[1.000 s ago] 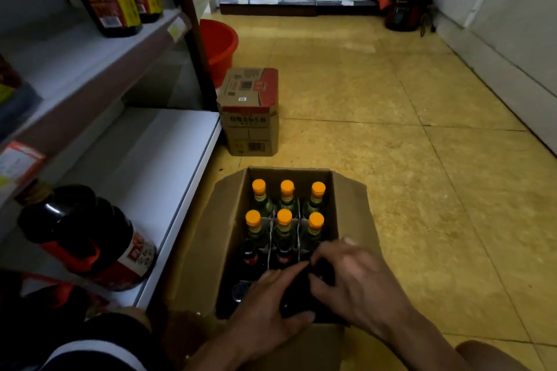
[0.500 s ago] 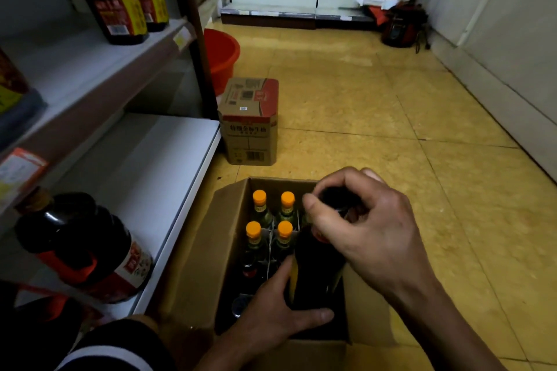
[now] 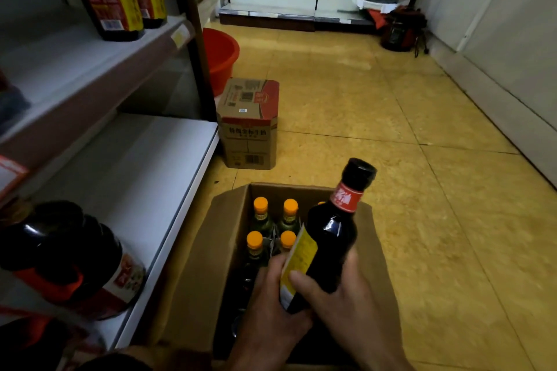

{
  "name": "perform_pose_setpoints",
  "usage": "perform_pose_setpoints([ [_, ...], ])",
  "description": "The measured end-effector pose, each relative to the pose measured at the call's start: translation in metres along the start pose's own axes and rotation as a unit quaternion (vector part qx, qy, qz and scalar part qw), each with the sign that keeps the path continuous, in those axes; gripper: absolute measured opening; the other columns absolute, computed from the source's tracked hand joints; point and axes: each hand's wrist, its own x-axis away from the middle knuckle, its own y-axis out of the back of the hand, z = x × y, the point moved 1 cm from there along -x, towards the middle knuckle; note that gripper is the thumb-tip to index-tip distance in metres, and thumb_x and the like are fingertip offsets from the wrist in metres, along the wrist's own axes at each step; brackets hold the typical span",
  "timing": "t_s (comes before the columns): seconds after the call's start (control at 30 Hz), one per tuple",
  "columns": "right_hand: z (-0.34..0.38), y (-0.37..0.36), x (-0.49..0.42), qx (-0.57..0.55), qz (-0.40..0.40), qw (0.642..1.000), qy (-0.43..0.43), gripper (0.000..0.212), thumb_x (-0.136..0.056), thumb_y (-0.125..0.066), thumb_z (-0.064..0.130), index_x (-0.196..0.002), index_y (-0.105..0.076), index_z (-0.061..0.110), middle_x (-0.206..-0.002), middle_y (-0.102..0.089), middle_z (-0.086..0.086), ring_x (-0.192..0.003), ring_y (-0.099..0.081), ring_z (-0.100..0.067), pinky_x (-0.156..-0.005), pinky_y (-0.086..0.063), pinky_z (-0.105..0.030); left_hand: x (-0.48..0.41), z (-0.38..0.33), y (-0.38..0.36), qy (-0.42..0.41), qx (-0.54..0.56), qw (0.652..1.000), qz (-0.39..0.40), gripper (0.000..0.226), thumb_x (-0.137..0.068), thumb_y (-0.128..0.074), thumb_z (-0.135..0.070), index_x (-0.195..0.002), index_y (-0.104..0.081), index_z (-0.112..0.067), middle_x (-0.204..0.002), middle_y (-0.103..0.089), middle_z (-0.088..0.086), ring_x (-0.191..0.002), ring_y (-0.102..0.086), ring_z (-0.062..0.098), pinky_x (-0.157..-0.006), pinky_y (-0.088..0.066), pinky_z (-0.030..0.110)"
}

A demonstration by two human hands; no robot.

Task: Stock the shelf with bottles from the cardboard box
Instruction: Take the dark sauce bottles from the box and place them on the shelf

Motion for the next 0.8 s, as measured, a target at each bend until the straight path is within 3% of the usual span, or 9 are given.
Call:
perform_pose_setpoints([
  [0.07, 0.000, 0.006, -0.004, -0.041, -0.006, 0.999, -0.008, 0.070, -0.069, -0.088, 0.044, -0.116, -0.039, 0.059, -0.100, -0.066, 0.033, -0.092, -0.058, 0.026, -0.073, -0.048, -0.011, 0.001, -0.007, 0.007, -0.010, -0.008, 1.000, 0.028, 0.072, -0.063, -0.082, -0.056, -0.126, -0.049, -0.060, -0.126, -0.061, -0.018, -0.113, -0.061, -0.005, -0.095, -0.054, 0.032],
  [0.13, 0.003, 0.013, -0.008, -0.097, -0.004, 0.995, -0.001, 0.070, -0.063, -0.092, 0.053, -0.118, -0.047, 0.057, -0.106, -0.072, 0.027, -0.101, -0.069, 0.007, -0.085, -0.054, -0.026, -0.001, -0.016, 0.018, 0.002, 0.027, 0.996, 0.081, 0.071, -0.072, -0.089, -0.049, -0.131, -0.050, -0.047, -0.123, -0.066, -0.018, -0.111, -0.064, -0.003, -0.088, -0.055, 0.023],
  [0.27, 0.007, 0.018, -0.021, -0.242, 0.065, 0.968, -0.005, 0.081, -0.057, -0.093, 0.055, -0.127, -0.063, 0.029, -0.119, -0.073, -0.015, -0.109, -0.071, -0.036, -0.096, -0.055, -0.056, -0.003, -0.031, 0.027, 0.072, 0.165, 0.963, 0.200, 0.066, -0.081, -0.085, -0.023, -0.139, -0.055, -0.023, -0.126, -0.073, -0.003, -0.118, -0.069, 0.015, -0.090, -0.055, 0.023],
  [0.33, 0.009, 0.017, -0.023, -0.293, 0.096, 0.951, -0.023, 0.083, -0.058, -0.091, 0.058, -0.128, -0.066, 0.020, -0.121, -0.069, -0.027, -0.103, -0.069, -0.041, -0.091, -0.048, -0.062, 0.001, -0.037, 0.028, 0.098, 0.233, 0.933, 0.257, 0.067, -0.075, -0.089, -0.026, -0.137, -0.063, -0.020, -0.128, -0.072, 0.009, -0.119, -0.069, 0.025, -0.096, -0.054, 0.032],
  [0.43, 0.006, 0.017, -0.023, -0.301, 0.151, 0.941, -0.040, 0.084, -0.067, -0.084, 0.061, -0.131, -0.063, 0.012, -0.123, -0.069, -0.025, -0.102, -0.066, -0.038, -0.090, -0.040, -0.061, 0.007, -0.042, 0.023, 0.079, 0.284, 0.895, 0.336, 0.066, -0.076, -0.090, -0.027, -0.136, -0.064, -0.032, -0.130, -0.071, 0.005, -0.122, -0.067, 0.022, -0.104, -0.050, 0.037],
  [0.5, 0.006, 0.020, -0.023, -0.282, 0.171, 0.944, -0.031, 0.082, -0.071, -0.080, 0.062, -0.133, -0.062, 0.011, -0.125, -0.068, -0.022, -0.105, -0.067, -0.035, -0.093, -0.045, -0.057, 0.008, -0.044, 0.018, 0.078, 0.286, 0.900, 0.321, 0.076, -0.078, -0.089, -0.020, -0.144, -0.054, -0.032, -0.133, -0.070, -0.001, -0.126, -0.065, 0.019, -0.101, -0.051, 0.030],
  [0.63, 0.007, 0.025, -0.022, -0.207, 0.131, 0.969, -0.020, 0.074, -0.069, -0.079, 0.068, -0.129, -0.066, 0.027, -0.123, -0.073, -0.011, -0.113, -0.071, -0.029, -0.096, -0.054, -0.050, 0.006, -0.039, 0.001, 0.002, 0.192, 0.958, 0.214, 0.082, -0.085, -0.082, -0.012, -0.149, -0.035, -0.031, -0.143, -0.062, -0.012, -0.134, -0.058, 0.012, -0.106, -0.050, 0.029],
  [0.7, 0.006, 0.025, -0.020, -0.150, 0.113, 0.982, -0.006, 0.059, -0.075, -0.073, 0.067, -0.125, -0.066, 0.039, -0.122, -0.074, 0.000, -0.114, -0.071, -0.019, -0.099, -0.055, -0.045, 0.003, -0.026, -0.003, 0.002, 0.094, 0.987, 0.127, 0.086, -0.069, -0.093, -0.037, -0.138, -0.043, -0.045, -0.134, -0.065, -0.020, -0.125, -0.062, 0.003, -0.105, -0.052, 0.032],
  [0.8, 0.005, 0.019, -0.019, -0.109, 0.104, 0.988, 0.017, 0.051, -0.087, -0.066, 0.060, -0.132, -0.055, 0.039, -0.116, -0.074, 0.018, -0.107, -0.071, -0.002, -0.086, -0.057, -0.023, 0.014, -0.010, -0.004, 0.049, -0.034, 0.997, 0.045, 0.085, -0.044, -0.083, -0.064, -0.120, -0.049, -0.050, -0.120, -0.068, -0.025, -0.111, -0.063, -0.008, -0.099, -0.054, 0.029],
])
